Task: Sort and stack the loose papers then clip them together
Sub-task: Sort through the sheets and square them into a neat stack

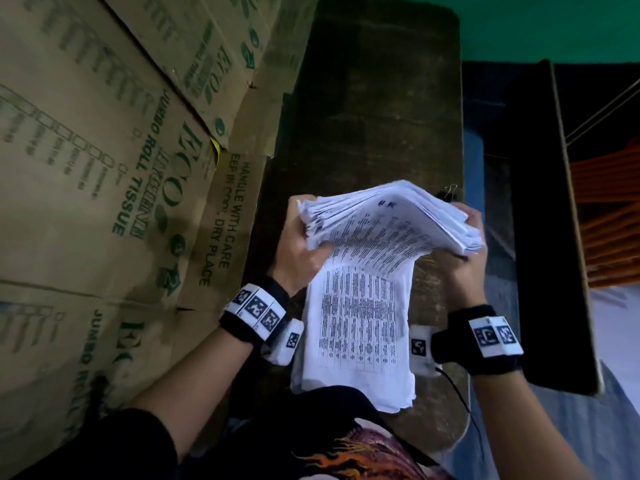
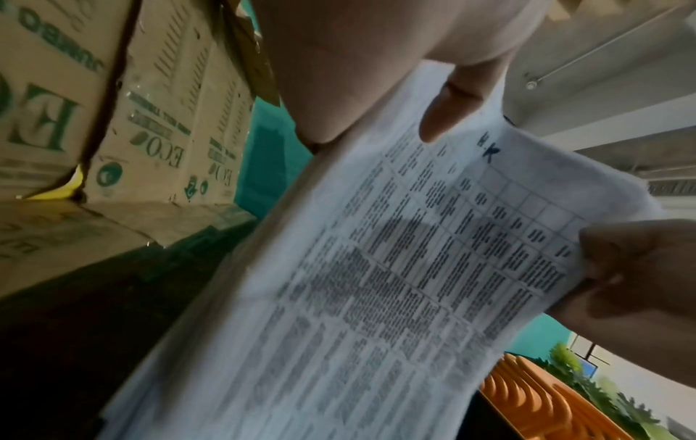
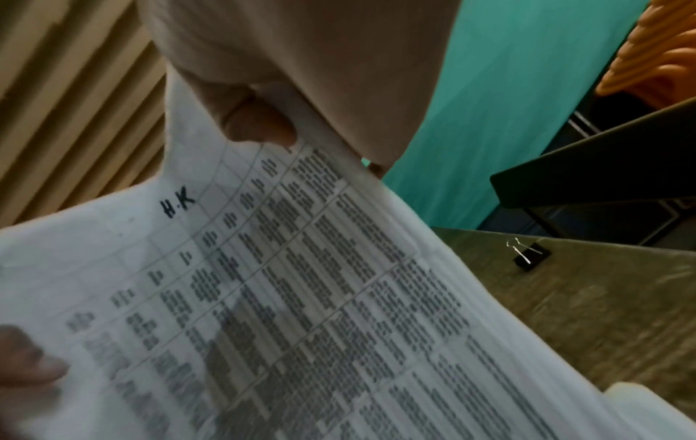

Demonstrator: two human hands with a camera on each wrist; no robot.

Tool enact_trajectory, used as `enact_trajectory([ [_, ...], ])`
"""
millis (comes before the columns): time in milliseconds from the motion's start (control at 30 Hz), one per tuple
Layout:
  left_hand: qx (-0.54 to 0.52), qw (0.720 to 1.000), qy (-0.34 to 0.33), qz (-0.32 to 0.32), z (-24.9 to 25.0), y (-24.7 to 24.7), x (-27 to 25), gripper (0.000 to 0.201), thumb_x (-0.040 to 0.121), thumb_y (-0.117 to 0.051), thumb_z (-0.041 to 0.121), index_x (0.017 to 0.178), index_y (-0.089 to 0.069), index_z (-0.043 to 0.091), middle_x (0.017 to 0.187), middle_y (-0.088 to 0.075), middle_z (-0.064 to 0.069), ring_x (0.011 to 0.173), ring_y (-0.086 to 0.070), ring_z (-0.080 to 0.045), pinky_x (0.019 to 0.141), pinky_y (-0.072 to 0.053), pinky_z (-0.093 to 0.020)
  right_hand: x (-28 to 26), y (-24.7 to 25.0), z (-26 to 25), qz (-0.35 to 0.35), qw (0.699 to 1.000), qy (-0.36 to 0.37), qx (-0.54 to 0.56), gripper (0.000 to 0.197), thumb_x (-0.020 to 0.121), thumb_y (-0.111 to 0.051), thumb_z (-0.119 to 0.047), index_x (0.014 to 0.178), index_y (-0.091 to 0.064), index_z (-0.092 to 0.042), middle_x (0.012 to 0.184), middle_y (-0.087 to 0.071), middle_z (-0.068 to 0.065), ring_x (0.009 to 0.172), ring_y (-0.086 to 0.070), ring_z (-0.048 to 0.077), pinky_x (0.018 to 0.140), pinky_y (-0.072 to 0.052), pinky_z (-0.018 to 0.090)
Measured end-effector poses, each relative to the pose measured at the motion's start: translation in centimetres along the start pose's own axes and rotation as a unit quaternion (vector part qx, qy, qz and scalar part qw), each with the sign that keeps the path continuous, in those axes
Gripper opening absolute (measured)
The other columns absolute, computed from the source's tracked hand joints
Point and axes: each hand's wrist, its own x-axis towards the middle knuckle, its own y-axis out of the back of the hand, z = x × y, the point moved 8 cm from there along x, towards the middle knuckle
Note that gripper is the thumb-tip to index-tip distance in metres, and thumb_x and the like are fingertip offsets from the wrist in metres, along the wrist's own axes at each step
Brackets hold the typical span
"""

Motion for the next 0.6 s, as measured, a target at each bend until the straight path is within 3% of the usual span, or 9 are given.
enact_trajectory([
  [33,0.003,1.000,0.013,-0.001,-0.2,0.1,0.3,0.047,0.062,-0.054,-0.004,0.096,-0.042,0.026,0.092,-0.047,-0.013,0.085,-0.053,-0.013,0.073,-0.045,-0.022,0.3,-0.2,0.0,-0.009,1.000,0.000,0.005,0.046,0.069,-0.054,0.004,0.110,-0.050,-0.016,0.098,-0.060,-0.003,0.086,-0.058,-0.001,0.076,-0.046,0.015],
  [100,-0.003,1.000,0.005,0.024,-0.5,1.0,0.9,0.044,0.059,-0.052,-0.006,0.098,-0.044,0.012,0.088,-0.045,-0.012,0.079,-0.051,-0.014,0.069,-0.043,-0.023,0.7,-0.4,0.4,-0.029,0.999,-0.011,0.023,0.046,0.069,-0.059,-0.002,0.113,-0.050,-0.012,0.101,-0.060,0.001,0.088,-0.058,0.004,0.078,-0.048,0.019],
  [167,0.002,1.000,-0.016,0.015,-0.7,1.1,1.3,0.037,0.060,-0.055,-0.006,0.096,-0.047,-0.002,0.088,-0.048,-0.014,0.082,-0.053,-0.011,0.074,-0.044,-0.019,1.0,-0.7,0.8,-0.050,0.999,-0.017,0.004,0.049,0.064,-0.058,-0.008,0.112,-0.052,-0.001,0.099,-0.065,-0.011,0.089,-0.060,0.001,0.080,-0.047,0.019],
  [233,-0.014,1.000,-0.015,0.010,-1.4,1.3,1.7,0.033,0.062,-0.058,0.003,0.094,-0.049,0.002,0.091,-0.051,-0.016,0.085,-0.054,-0.019,0.078,-0.046,-0.023,1.0,-0.7,0.3,-0.057,0.998,0.005,-0.007,0.052,0.063,-0.063,-0.017,0.111,-0.053,0.003,0.094,-0.066,-0.018,0.086,-0.061,-0.002,0.078,-0.046,0.014],
  [333,-0.078,0.996,0.035,0.005,-2.8,1.4,1.5,0.037,0.066,-0.067,0.014,0.098,-0.048,0.010,0.094,-0.055,-0.013,0.089,-0.055,-0.030,0.080,-0.046,-0.041,1.5,-0.5,0.6,-0.046,0.999,-0.012,0.021,0.058,0.068,-0.073,-0.042,0.112,-0.054,-0.009,0.090,-0.056,-0.009,0.078,-0.055,0.008,0.072,-0.045,0.019],
  [433,-0.035,0.996,0.086,0.006,-3.5,1.1,1.5,0.030,0.069,-0.067,0.020,0.096,-0.053,0.017,0.091,-0.063,-0.004,0.087,-0.062,-0.023,0.077,-0.052,-0.038,1.4,-1.5,2.3,-0.070,0.993,-0.088,0.035,0.039,0.068,-0.069,-0.024,0.106,-0.061,-0.016,0.098,-0.062,-0.011,0.087,-0.062,0.006,0.084,-0.049,0.031],
  [533,-0.043,0.997,0.066,0.000,-3.6,1.3,1.7,0.035,0.069,-0.071,0.018,0.098,-0.052,0.013,0.092,-0.063,-0.008,0.087,-0.062,-0.035,0.078,-0.051,-0.044,1.8,-1.8,2.3,-0.070,0.994,-0.076,-0.024,0.049,0.063,-0.068,-0.013,0.109,-0.056,-0.002,0.102,-0.065,-0.004,0.092,-0.062,0.002,0.083,-0.048,0.017],
  [600,0.010,0.995,0.095,-0.004,-3.9,0.9,2.2,0.023,0.075,-0.067,0.010,0.094,-0.055,0.014,0.086,-0.062,-0.004,0.081,-0.062,-0.027,0.074,-0.050,-0.039,3.0,-2.3,3.7,-0.023,0.988,-0.139,-0.055,0.037,0.081,-0.064,-0.006,0.115,-0.054,0.002,0.114,-0.064,0.007,0.105,-0.060,0.009,0.092,-0.044,0.014],
])
